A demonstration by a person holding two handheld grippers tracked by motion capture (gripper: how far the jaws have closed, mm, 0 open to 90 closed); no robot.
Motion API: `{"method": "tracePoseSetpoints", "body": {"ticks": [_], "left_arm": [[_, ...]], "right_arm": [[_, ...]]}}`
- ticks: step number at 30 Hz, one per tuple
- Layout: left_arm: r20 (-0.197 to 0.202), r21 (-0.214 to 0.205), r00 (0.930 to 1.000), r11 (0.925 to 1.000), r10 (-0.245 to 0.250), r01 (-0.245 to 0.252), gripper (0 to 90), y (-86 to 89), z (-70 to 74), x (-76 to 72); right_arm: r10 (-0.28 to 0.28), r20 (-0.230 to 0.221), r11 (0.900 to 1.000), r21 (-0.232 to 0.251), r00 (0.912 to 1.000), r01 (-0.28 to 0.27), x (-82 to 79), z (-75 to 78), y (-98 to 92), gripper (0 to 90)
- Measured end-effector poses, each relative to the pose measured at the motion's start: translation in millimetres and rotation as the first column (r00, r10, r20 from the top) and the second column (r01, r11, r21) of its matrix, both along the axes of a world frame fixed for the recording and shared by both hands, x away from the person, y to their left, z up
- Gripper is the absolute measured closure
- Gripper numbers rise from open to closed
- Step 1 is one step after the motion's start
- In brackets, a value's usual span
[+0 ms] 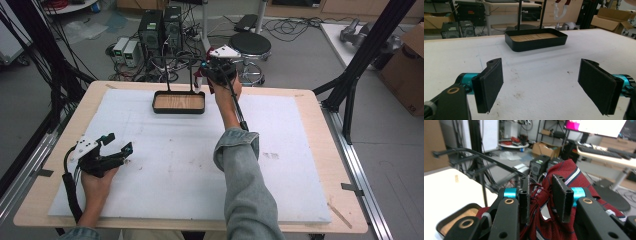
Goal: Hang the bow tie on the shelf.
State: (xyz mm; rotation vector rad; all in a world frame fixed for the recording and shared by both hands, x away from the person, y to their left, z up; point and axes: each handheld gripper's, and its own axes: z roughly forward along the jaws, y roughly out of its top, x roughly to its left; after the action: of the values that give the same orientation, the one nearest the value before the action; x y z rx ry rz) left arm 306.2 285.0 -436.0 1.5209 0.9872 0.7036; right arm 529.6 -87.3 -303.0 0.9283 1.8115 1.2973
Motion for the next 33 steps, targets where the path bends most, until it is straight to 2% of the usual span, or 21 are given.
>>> {"method": "tracePoseSetpoints", "body": {"ticks": [2, 6, 9, 11, 12, 20, 33], "left_arm": [[0.000, -0.001, 1.0000, 1.0000, 0.000, 0.000, 20.6, -0.2, -0.1, 0.0], [-0.002, 0.001, 1.0000, 1.0000, 0.000, 0.000, 20.6, -0.3, 0.1, -0.2], [0.000, 0.002, 1.0000, 1.0000, 0.002, -0.002, 20.6, -0.4, 0.1, -0.5], [0.001, 0.000, 1.0000, 1.0000, 0.001, -0.001, 20.6, -0.5, 0.0, -0.3], [0.000, -0.001, 1.0000, 1.0000, 0.000, 0.000, 20.6, -0.4, 0.0, -0.3], [0.000, -0.001, 1.0000, 1.0000, -0.001, 0.001, 20.6, -0.3, 0.0, -0.4], [-0.001, 0.000, 1.0000, 1.0000, -0.001, 0.001, 20.6, -0.5, 0.0, -0.4]], "right_arm": [[-0.010, -0.007, 0.9999, 0.005, 0.9999, 0.010, 0.9, 0.5, -5.9, 69.2], [-0.034, -0.036, 0.9993, -0.016, 0.9988, 0.033, 0.8, 0.3, -9.5, 69.2], [-0.039, -0.058, 0.9981, -0.050, 0.9976, 0.036, 1.9, -4.0, -7.3, 69.2], [-0.043, -0.067, 0.9944, -0.099, 0.9968, 0.037, 2.8, -8.1, -4.3, 69.1], [-0.046, -0.072, 0.9935, -0.107, 0.9964, 0.038, 3.2, -9.8, -3.3, 69.1], [-0.058, -0.098, 0.9936, -0.102, 0.9935, 0.048, 6.9, -16.2, -1.9, 68.8], [-0.064, -0.106, 0.9946, -0.088, 0.9923, 0.055, 8.3, -18.7, -4.5, 65.7]]}}
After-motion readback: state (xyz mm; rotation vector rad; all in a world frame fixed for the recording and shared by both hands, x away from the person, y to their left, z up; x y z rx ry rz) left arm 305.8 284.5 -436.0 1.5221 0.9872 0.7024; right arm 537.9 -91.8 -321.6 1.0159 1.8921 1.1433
